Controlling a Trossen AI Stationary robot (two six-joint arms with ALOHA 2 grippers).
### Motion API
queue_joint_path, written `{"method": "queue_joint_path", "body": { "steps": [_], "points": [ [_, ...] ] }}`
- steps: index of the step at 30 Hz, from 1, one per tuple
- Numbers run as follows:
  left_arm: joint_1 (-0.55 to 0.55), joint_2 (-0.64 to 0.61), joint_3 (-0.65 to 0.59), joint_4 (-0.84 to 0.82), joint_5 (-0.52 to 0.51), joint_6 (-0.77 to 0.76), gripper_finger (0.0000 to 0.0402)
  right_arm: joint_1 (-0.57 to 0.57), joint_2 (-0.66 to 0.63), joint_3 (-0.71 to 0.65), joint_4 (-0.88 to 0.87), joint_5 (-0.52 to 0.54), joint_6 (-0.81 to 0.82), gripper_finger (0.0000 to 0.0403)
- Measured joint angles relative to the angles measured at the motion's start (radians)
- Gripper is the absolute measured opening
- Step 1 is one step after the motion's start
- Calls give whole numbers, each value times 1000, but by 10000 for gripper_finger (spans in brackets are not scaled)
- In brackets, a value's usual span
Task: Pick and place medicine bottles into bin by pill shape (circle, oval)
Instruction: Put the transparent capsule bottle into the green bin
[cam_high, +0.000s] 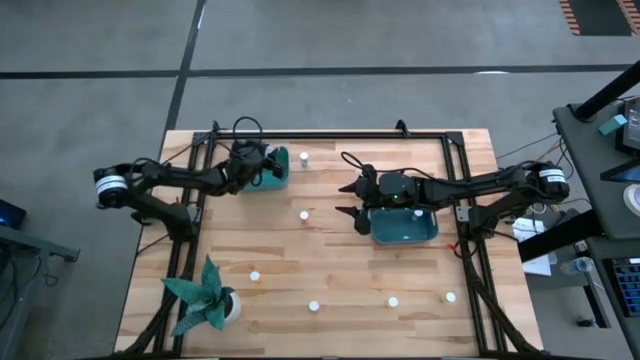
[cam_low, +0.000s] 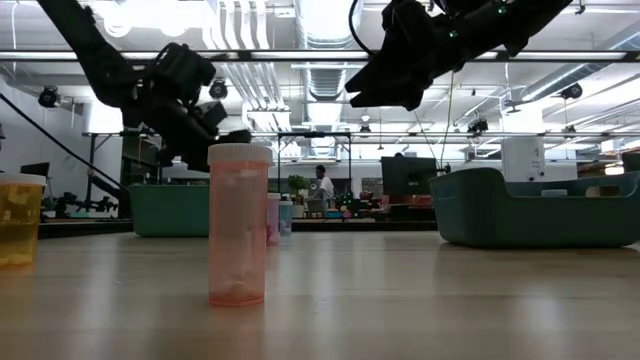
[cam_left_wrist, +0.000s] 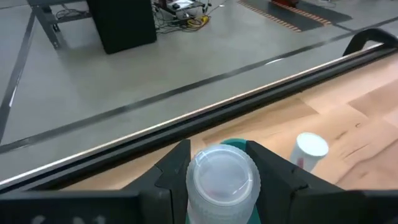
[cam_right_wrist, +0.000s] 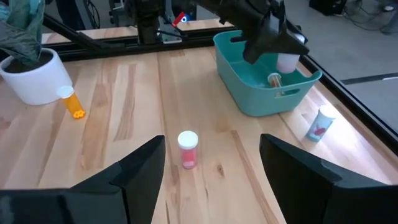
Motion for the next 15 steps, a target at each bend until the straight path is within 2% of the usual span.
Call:
{"method": "queue_joint_path", "body": {
  "steps": [10, 15],
  "points": [
    [0, 152, 0, 160, -1, -9, 112, 0, 2, 0, 1, 0, 9, 251],
    [6, 201, 0, 186, -7, -31, 112, 0, 2, 0, 2, 0, 9, 251]
  ]
}}
